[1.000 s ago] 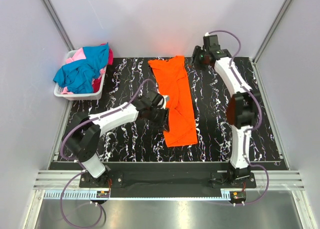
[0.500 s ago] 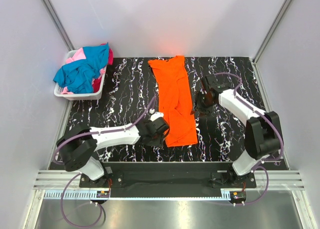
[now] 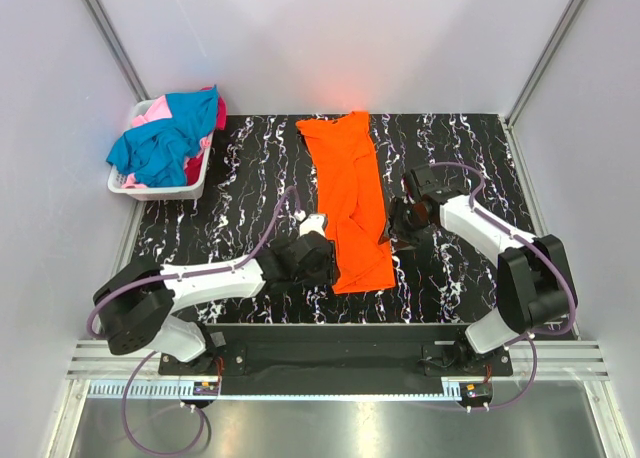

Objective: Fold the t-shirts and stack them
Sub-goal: Fold the tshirt

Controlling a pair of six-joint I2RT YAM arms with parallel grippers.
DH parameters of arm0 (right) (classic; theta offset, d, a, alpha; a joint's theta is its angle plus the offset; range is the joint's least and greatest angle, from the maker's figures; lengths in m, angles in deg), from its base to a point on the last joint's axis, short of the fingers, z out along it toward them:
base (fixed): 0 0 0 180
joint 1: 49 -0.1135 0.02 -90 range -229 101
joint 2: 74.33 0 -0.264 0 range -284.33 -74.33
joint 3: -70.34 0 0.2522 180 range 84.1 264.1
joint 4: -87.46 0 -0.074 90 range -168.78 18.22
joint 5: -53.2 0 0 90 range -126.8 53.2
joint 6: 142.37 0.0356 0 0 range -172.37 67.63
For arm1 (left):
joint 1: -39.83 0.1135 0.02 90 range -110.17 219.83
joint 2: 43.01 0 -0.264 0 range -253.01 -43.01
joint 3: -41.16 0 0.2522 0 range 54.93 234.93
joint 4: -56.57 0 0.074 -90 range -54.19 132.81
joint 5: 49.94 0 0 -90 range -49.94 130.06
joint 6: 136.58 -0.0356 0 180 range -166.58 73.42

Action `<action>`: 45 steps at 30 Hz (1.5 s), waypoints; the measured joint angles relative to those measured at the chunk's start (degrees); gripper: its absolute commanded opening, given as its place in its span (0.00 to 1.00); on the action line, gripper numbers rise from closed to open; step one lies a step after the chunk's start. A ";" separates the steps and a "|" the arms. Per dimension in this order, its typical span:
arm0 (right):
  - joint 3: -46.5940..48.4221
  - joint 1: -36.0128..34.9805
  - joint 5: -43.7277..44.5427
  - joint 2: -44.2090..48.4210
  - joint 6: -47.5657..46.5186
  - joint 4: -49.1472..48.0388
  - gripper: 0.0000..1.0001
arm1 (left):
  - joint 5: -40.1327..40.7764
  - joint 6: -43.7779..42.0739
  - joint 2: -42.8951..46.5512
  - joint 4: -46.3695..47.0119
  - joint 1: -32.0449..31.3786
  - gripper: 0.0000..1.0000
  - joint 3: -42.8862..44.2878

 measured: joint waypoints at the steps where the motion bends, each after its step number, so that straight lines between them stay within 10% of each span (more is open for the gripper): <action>1: -0.55 0.00 -0.07 0.00 0.09 -0.35 0.53 | -0.02 0.13 0.44 1.07 0.00 0.50 -0.33; 45: -4.66 -0.02 -2.75 -5.88 2.43 -6.75 0.46 | 7.93 -2.80 -9.09 -1.22 -4.70 0.30 3.72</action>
